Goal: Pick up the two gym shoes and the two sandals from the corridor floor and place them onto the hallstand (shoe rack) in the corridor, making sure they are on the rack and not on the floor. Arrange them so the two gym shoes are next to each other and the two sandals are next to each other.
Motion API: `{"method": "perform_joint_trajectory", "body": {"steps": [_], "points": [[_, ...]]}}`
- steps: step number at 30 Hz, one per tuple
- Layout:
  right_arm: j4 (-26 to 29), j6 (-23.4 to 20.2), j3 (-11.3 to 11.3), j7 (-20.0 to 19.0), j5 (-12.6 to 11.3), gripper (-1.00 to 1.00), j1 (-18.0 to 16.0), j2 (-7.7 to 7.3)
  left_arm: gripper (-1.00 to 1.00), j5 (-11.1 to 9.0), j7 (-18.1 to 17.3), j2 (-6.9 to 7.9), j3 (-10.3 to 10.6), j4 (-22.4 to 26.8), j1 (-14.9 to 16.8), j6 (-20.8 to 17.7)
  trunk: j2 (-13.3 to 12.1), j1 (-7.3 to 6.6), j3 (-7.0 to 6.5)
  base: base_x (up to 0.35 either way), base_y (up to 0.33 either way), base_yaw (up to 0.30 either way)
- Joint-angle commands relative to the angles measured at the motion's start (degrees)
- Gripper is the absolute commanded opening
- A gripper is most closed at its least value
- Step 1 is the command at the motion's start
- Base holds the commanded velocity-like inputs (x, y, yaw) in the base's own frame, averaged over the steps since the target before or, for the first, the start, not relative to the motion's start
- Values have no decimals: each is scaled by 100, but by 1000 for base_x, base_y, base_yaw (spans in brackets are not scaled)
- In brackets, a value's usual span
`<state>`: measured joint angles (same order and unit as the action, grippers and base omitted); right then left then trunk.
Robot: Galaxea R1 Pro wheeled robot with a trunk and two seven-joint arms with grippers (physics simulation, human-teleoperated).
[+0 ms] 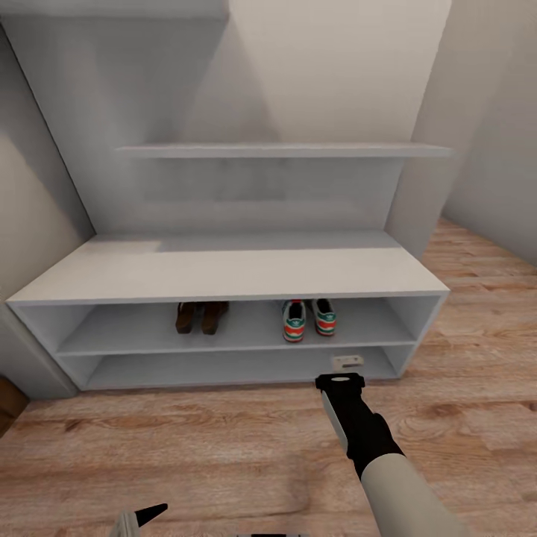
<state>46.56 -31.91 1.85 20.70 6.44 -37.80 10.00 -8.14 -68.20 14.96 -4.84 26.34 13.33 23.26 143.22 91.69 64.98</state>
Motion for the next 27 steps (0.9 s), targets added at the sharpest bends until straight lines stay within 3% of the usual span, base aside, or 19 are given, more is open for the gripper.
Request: {"method": "perform_joint_trajectory", "body": {"steps": [1, 23, 27], "points": [[5, -53, 8, -4, 59, 100, -3, 0, 100, -10, -24, 3, -8, -5, 3, 27, 2, -2, 5, -64, 0, 0], [-7, -48, 25, -13, 50, 100, 0, 0, 100, -12, -30, 25, -16, -6, 3, 14, 2, -2, 5, -13, 0, 0], [-13, -46, 26, -18, 50, 100, 0, 0, 100, -8, -12, 25, -23, -6, 3, 12, -158, -90, -67, 0, 0, 0]]}}
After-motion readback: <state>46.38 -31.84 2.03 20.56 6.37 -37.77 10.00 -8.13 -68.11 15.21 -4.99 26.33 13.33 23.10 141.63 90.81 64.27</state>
